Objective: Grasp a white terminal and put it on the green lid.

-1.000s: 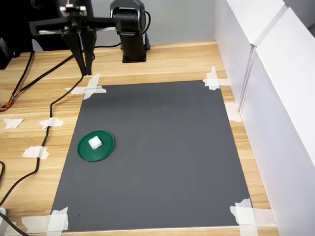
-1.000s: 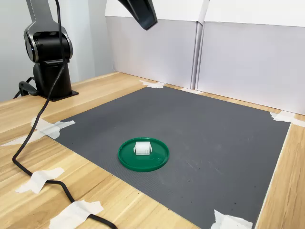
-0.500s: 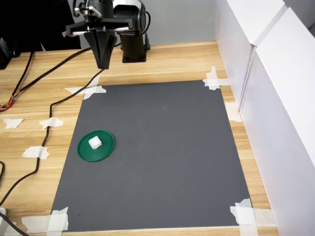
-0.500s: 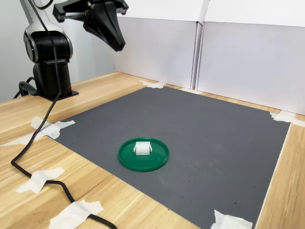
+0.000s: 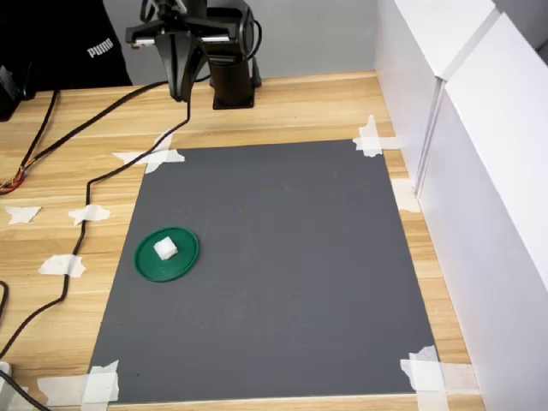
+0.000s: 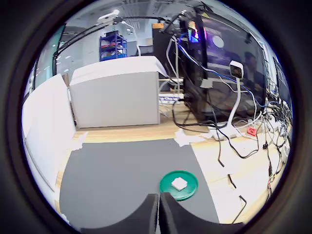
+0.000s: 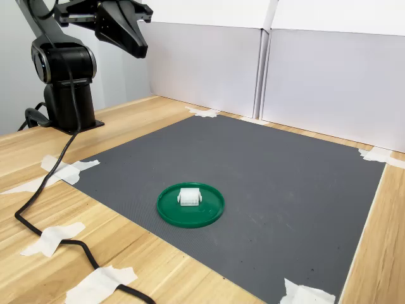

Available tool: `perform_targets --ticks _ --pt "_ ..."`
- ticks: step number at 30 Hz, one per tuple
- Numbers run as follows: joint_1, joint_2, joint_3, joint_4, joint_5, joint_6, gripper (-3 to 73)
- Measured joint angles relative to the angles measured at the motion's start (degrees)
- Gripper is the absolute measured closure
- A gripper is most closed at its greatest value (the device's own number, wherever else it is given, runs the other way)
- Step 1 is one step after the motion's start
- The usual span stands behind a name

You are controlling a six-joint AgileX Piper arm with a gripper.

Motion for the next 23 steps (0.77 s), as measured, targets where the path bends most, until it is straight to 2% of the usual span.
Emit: perform_targets --ticks 9,23 --pt "6.2 -9.0 6.8 0.0 -1.0 0.0 71.1" --pt "6.6 -18.6 15.0 0.0 0.1 0.0 71.1"
